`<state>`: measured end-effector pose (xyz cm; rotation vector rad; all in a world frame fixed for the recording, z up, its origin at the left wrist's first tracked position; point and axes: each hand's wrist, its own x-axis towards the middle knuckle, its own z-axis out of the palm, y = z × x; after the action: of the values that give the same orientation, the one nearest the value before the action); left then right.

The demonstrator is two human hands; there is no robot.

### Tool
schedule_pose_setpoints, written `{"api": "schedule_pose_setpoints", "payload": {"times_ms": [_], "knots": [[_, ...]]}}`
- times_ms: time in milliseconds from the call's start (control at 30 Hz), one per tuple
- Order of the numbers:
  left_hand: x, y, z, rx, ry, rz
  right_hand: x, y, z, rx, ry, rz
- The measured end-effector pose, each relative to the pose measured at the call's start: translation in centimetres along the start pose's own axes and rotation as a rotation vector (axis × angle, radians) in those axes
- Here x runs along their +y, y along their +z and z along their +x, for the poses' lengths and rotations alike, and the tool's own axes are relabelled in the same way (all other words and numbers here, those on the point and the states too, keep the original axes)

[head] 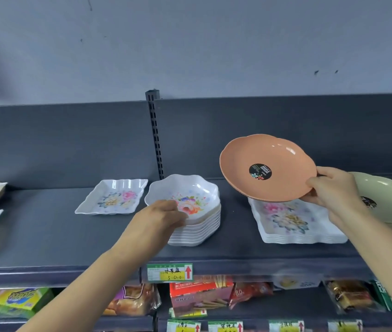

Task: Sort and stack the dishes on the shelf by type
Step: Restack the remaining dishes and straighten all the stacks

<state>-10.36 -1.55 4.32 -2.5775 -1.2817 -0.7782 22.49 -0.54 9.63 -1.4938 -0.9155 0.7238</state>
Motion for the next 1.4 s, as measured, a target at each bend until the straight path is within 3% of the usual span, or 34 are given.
{"api": "schedule_pose_setpoints", "payload": {"times_ms": [367,533,833,1000,1200,1333,1400], "knots": [[-1.5,0.8,0.2,-0.155,0.096,-0.023,0.2,0.1,-1.1,0.045,0.033,0.016],[-1.6,-0.2,1.3,-0.176,0.077,-0.156,0.5,0.1,-1.7,0.100,0.059,0.018],[1.1,0.2,5.2,-0.044,0.158,-0.248,2.4,-2.9,-3.3,0.191,0.114,0.031],[5.6,1.4,7.9,-0.002,0.050,-0.434,3.1,-5.9,-3.9,0.202,0.131,0.023],[12.2,4.4,12.7,-0.261,-0.152,-0.673,4.2,-11.1,-2.2,0.209,0.109,0.054],[17.3,6.9,17.3,-0.239,-0.352,-0.917,4.4,-16.0,0.7,0.204,0.087,0.069],[19.8,8.4,19.9,-0.261,-0.359,-0.927,4.5,-19.0,2.7,0.188,0.076,0.066]]}}
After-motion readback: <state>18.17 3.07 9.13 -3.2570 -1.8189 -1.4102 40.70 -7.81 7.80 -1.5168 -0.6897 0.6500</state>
